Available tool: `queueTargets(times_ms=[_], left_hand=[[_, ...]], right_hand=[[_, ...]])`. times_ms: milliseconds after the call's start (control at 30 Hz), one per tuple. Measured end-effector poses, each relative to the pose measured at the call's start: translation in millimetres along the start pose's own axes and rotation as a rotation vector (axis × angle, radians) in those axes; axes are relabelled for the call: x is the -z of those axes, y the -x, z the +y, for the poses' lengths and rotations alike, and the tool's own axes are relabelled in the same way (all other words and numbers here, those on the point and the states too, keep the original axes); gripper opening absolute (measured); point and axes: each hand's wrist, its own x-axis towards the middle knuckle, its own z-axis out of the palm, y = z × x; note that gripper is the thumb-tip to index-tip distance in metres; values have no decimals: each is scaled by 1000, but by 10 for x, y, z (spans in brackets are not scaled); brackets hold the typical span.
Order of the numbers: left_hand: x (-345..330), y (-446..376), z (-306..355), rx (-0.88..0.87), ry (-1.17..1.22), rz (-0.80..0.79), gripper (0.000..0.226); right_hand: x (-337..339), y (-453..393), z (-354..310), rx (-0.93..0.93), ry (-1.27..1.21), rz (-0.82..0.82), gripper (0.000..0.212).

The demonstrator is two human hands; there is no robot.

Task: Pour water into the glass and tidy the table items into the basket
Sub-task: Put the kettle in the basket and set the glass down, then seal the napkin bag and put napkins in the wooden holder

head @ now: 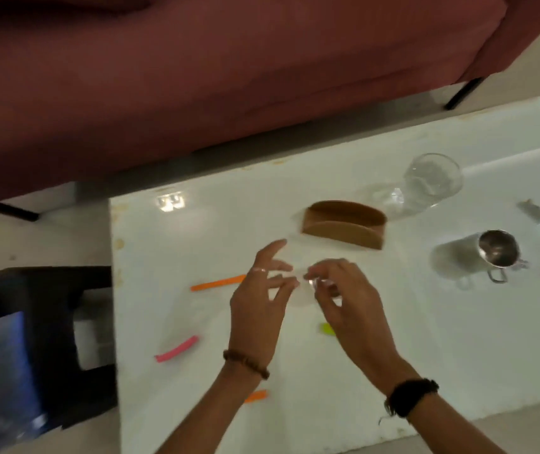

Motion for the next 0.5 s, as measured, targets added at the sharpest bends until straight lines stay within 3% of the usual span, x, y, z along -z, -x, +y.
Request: queueTargets(times_ms=[67,233,333,400,433,500], left_hand=[[439,243,-238,62,14,85,58],[1649,748,-836,127,-136,242,30],[2301,1014,-1102,127,-275,332,44],[2618,1137,-1294,12,-456,383,48],[2761,1193,-1405,-52,-602,379,51],[2994,1305,-1629,-1,-911,218,79]], right_hand=[[-396,121,-329,4,-14,-131,22],[-1434,311,-1160,146,38,-435,20],[-2007,354,-1574,270,100,-591,29],[-2320,355,-1754,367,172,-680,40],[-2467,356,-1830,437,227,-707,47],[-2716,341,-1923,643,430,-702,67]])
